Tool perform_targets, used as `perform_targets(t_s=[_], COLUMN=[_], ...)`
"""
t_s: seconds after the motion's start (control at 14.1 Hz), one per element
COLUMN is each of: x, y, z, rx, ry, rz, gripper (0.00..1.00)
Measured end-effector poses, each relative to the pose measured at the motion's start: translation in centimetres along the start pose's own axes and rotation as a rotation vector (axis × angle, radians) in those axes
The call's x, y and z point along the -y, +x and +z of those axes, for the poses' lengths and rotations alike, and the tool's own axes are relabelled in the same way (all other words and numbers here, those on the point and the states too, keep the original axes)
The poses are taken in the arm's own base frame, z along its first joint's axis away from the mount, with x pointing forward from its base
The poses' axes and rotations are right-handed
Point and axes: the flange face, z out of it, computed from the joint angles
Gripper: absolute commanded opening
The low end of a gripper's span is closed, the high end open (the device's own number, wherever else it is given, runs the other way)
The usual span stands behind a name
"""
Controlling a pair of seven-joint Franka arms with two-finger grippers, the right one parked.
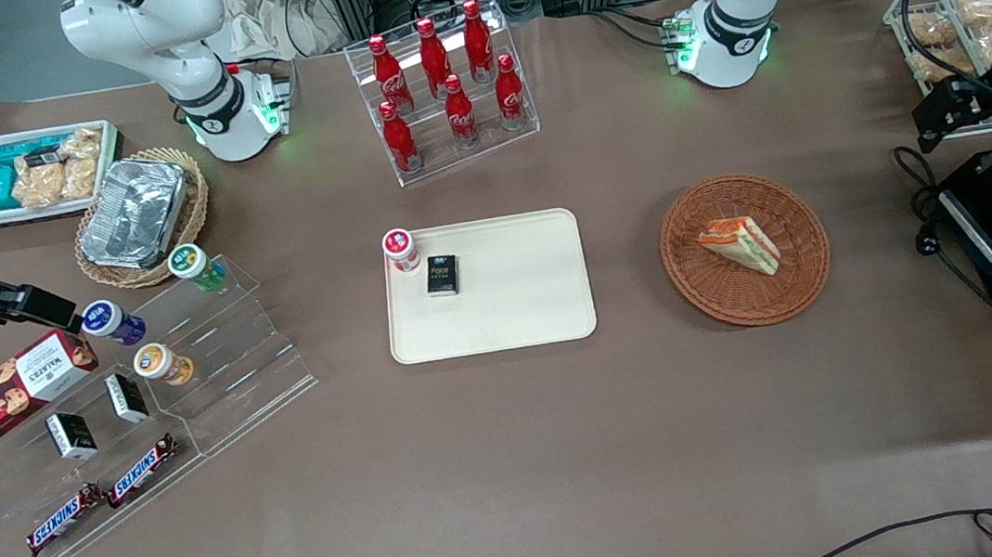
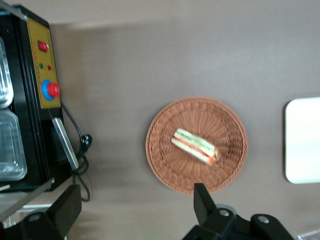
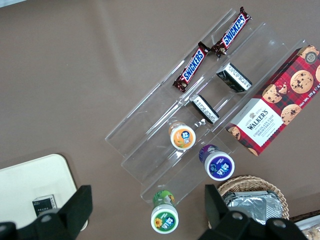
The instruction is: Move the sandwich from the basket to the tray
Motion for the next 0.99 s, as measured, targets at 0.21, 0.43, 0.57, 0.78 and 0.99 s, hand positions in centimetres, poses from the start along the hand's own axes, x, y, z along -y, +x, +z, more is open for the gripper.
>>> perform_targets(t_s=[0.21, 0.43, 0.57, 0.78, 0.99], x=[-1.5, -2.5, -2.0, -2.0, -3.3], y=[-0.5, -0.5, -0.6, -0.6, -0.6], z=[-0.6, -0.6, -0.7, -0.7, -0.1], rx=[0.005, 0.005, 0.004, 0.003, 0.02], ry=[0.002, 0.009, 0.015, 0.016, 0.017], rz=[0.028, 0.043, 0.037, 0.01, -0.009], gripper=[1.0, 1.0, 1.0, 1.0, 1.0])
